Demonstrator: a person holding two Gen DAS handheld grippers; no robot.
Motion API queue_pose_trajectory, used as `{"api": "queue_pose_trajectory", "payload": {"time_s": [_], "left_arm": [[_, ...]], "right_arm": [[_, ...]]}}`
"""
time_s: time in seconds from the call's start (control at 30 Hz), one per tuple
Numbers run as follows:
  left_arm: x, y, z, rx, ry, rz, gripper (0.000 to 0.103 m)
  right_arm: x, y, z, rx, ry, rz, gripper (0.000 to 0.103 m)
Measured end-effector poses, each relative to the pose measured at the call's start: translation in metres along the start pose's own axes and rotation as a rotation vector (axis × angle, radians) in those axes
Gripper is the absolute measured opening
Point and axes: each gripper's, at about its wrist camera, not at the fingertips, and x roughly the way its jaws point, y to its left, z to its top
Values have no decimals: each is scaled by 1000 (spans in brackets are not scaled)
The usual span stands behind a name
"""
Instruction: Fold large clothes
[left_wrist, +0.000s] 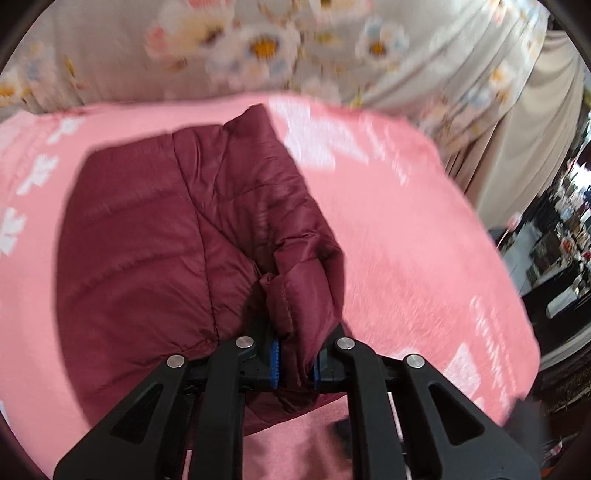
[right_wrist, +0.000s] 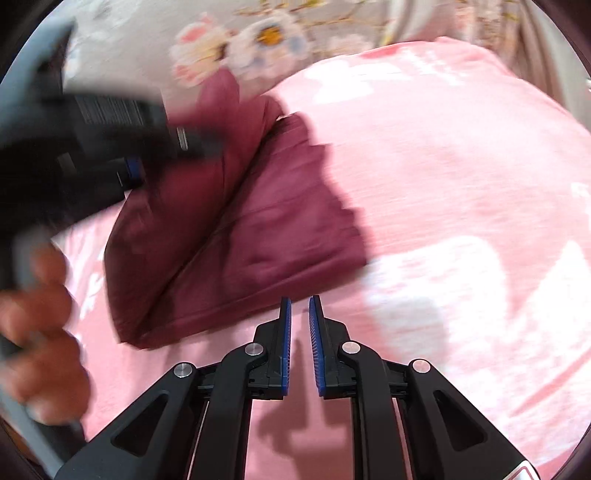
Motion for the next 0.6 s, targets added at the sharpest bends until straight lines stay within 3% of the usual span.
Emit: {"api": "queue_pose_trajectory", "payload": {"time_s": [0.1,0.23,0.33,0.37,0.5,0.6], "left_arm": [[24,-5,-11,15,44,15,19],[2,-6,-13,16,23,-53,47],[-46,3,0,7,-93,-70,65],[-56,7,6,1,-125,-58,67],[-90,44,40,-69,-219,122,68],[-90,81,56,-132,-218,248,68]], "right_arm": [[-7,-13,6,9,-13,-57,13],[-16,-25,26,9,-51,-86,13],[-27,-31,62,-7,-101,-62,26],[-32,-25,76,-22,-133,-43,34],[-30,11,139,-79,-200,19,49],[-17,33,181,-92,-200,71,55]]}}
